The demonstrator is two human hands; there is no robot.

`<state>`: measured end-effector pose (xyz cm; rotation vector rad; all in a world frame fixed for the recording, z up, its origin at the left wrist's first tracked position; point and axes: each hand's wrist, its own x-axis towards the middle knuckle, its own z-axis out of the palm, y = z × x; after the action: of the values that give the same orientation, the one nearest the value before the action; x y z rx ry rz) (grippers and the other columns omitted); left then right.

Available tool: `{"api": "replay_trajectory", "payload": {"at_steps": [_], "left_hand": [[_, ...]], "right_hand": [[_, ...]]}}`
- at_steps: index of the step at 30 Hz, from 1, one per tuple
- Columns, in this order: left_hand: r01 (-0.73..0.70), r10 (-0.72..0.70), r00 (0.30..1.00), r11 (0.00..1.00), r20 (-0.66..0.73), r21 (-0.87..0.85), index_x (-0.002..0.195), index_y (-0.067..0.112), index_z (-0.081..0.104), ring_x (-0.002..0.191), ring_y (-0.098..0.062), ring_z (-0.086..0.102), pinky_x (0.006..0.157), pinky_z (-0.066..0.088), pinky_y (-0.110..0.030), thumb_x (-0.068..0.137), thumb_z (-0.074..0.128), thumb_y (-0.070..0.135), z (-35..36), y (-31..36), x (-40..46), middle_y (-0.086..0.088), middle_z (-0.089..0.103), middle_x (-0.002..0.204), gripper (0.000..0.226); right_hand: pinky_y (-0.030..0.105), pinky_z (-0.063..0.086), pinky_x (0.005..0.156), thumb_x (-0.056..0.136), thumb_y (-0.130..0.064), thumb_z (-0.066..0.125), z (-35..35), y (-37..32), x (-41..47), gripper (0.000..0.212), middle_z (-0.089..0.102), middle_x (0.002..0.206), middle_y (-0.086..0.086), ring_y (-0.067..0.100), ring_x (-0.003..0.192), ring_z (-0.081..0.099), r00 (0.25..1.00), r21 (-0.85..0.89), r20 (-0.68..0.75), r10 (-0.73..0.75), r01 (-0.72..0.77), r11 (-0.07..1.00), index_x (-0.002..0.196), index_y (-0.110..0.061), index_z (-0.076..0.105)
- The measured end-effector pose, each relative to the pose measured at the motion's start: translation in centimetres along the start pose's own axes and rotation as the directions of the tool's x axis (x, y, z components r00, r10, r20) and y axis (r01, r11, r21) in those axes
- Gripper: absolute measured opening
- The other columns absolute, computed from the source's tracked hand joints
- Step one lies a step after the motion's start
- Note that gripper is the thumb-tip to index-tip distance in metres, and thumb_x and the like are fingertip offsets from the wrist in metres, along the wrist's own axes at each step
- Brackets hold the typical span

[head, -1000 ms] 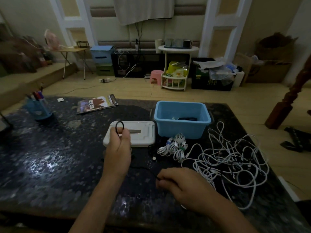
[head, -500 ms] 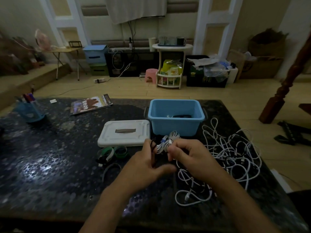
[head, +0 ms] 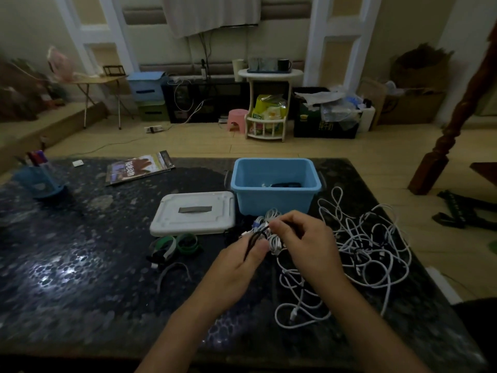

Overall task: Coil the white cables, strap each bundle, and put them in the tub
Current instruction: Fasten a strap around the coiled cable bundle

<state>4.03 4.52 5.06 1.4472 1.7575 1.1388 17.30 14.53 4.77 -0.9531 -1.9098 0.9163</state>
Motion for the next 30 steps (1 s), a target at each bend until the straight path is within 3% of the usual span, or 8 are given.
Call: {"api": "replay_trajectory", "payload": {"at_steps": [3, 7, 11, 15, 19, 25, 28, 30], "left_hand": [[0.023, -0.024, 0.999, 0.999, -0.028, -0.038, 0.067, 0.031, 0.049, 0.050, -0.004, 0.037, 0.054, 0.029, -0.027, 0.103, 0.040, 0.044, 0.1, -0.1, 0.1, 0.014, 0.044, 0.054, 0.039], [0.004, 0.000, 0.999, 0.996, -0.046, 0.090, 0.067, 0.022, 0.048, 0.049, -0.003, 0.038, 0.051, 0.027, -0.023, 0.103, 0.041, 0.042, 0.3, -0.1, 0.1, 0.013, 0.046, 0.053, 0.042], [0.050, -0.083, 0.978, 0.984, -0.193, -0.171, 0.066, 0.014, 0.051, 0.043, -0.010, 0.034, 0.045, 0.028, -0.023, 0.105, 0.038, 0.041, 0.3, 0.5, 0.1, 0.008, 0.038, 0.047, 0.049], [0.071, -0.203, 0.953, 0.870, -0.223, -0.489, 0.095, 0.006, 0.067, 0.039, -0.012, 0.023, 0.041, 0.019, -0.019, 0.105, 0.037, 0.041, -0.5, 0.6, 0.1, 0.001, 0.029, 0.049, 0.048], [0.034, -0.149, 0.980, 0.782, -0.134, -0.623, 0.125, 0.033, 0.066, 0.044, -0.015, 0.019, 0.043, 0.017, -0.024, 0.103, 0.037, 0.043, -0.6, 1.5, -0.4, -0.004, 0.021, 0.054, 0.037], [-0.039, -0.161, 0.919, 0.871, -0.360, -0.490, 0.097, 0.011, 0.066, 0.040, -0.012, 0.023, 0.039, 0.021, -0.022, 0.106, 0.036, 0.037, -1.3, 0.7, -0.2, -0.001, 0.026, 0.052, 0.041], [-0.065, -0.171, 0.861, 0.897, -0.479, -0.437, 0.091, 0.017, 0.066, 0.042, -0.014, 0.027, 0.040, 0.024, -0.026, 0.106, 0.036, 0.039, -2.5, 0.1, -0.1, 0.001, 0.030, 0.052, 0.040], [-0.078, -0.183, 0.835, 0.894, -0.519, -0.441, 0.092, 0.018, 0.067, 0.044, -0.014, 0.028, 0.040, 0.025, -0.027, 0.107, 0.036, 0.039, -3.2, -0.2, 0.0, 0.001, 0.030, 0.052, 0.040]], "right_hand": [[0.040, 0.053, 0.066, 0.090, -0.048, 0.065, 0.4, -0.4, -0.2, 0.022, 0.068, 0.071, -0.006, 0.007, 0.068, 0.063, 0.999, -0.009, -0.029, -0.025, 0.025, 1.000, 0.082, -0.028, 0.070], [0.038, 0.052, 0.065, 0.093, -0.046, 0.062, 0.7, -1.1, -0.3, 0.023, 0.067, 0.071, -0.004, 0.010, 0.069, 0.063, 0.998, 0.050, -0.043, -0.051, 0.053, 0.997, 0.082, -0.026, 0.069], [0.044, 0.050, 0.064, 0.098, -0.049, 0.053, 1.1, -0.4, -0.4, 0.035, 0.062, 0.067, -0.003, 0.011, 0.063, 0.059, 1.000, 0.004, 0.028, 0.011, -0.011, 1.000, 0.079, -0.022, 0.063], [0.035, 0.045, 0.057, 0.102, -0.039, 0.048, 1.8, -0.3, -0.8, 0.038, 0.057, 0.054, -0.010, 0.007, 0.052, 0.053, 0.985, -0.012, 0.156, 0.070, -0.069, 0.998, 0.072, -0.022, 0.063], [0.038, 0.046, 0.070, 0.105, -0.040, 0.042, 2.4, -0.7, -1.6, 0.041, 0.064, 0.071, -0.002, 0.014, 0.071, 0.061, 0.948, -0.155, 0.313, 0.067, -0.019, 0.988, 0.078, -0.018, 0.062], [0.036, 0.048, 0.071, 0.103, -0.046, 0.043, 3.1, -0.6, -2.5, 0.035, 0.062, 0.075, -0.006, 0.011, 0.075, 0.061, 0.869, -0.293, 0.495, 0.004, 0.163, 0.942, 0.082, -0.024, 0.059], [0.037, 0.054, 0.077, 0.101, -0.047, 0.048, 3.2, -0.4, -2.7, 0.032, 0.069, 0.073, -0.007, 0.004, 0.073, 0.066, 0.859, -0.235, 0.511, 0.042, 0.093, 0.968, 0.089, -0.024, 0.067], [0.038, 0.057, 0.077, 0.102, -0.039, 0.051, 3.2, -0.7, -2.7, 0.025, 0.072, 0.070, -0.003, 0.008, 0.073, 0.071, 0.859, -0.055, 0.509, 0.054, -0.030, 0.998, 0.089, -0.024, 0.066]]}}
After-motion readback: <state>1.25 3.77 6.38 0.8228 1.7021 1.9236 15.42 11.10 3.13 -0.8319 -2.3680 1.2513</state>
